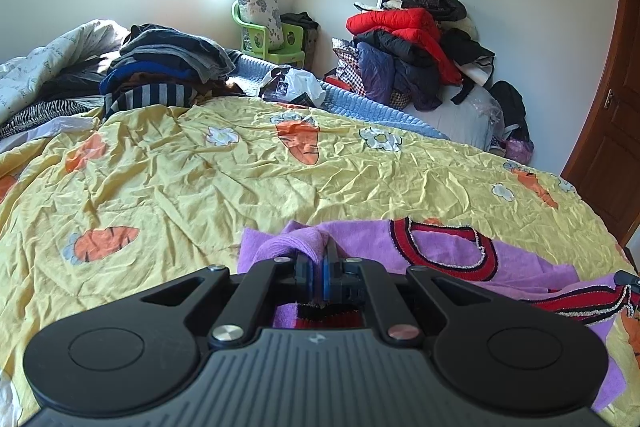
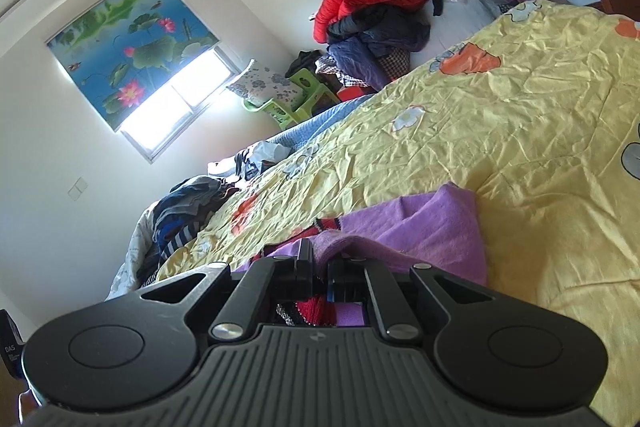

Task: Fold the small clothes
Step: 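Lift the hem with both tools and carry it over toward the collar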

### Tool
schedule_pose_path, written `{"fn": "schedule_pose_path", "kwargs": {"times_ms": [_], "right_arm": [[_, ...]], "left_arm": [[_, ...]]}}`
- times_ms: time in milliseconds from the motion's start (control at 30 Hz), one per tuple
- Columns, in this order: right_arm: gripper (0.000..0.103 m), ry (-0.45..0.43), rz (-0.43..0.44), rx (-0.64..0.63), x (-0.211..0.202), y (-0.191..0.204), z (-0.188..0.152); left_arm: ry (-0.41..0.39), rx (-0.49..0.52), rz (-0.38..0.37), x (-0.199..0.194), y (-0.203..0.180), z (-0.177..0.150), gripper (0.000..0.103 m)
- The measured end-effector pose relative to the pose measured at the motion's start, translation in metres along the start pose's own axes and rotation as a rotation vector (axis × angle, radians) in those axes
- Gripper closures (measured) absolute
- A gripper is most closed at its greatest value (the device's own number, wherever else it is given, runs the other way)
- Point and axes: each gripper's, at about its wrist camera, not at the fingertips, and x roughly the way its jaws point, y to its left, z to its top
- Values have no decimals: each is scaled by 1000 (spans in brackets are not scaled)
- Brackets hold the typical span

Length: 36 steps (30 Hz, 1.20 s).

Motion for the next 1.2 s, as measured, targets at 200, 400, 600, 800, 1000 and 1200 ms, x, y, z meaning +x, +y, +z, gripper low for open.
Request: {"fn": "schedule_pose_path", "kwargs": {"times_ms": [200,400,600,800,1000,1200], "right_arm": [[92,10,-13,38,21,-12,6],[92,25,-34,44,42,-19,11],[92,35,-45,48,58,-25,18],[92,56,-57,78,77,-36,21],[91,89,-79,94,93,-47,22],[83,124,-81,129,105,-54,26]], "left_arm": [[40,-10,7,26,2,7,98],[58,-9,17,46,3,10,98],[87,-8,29,70,3,15,98],[146,-20,38,99,5,15,98],[217,-56,29,127,11,11,98],[281,-101,4,144,19,12,98]]}}
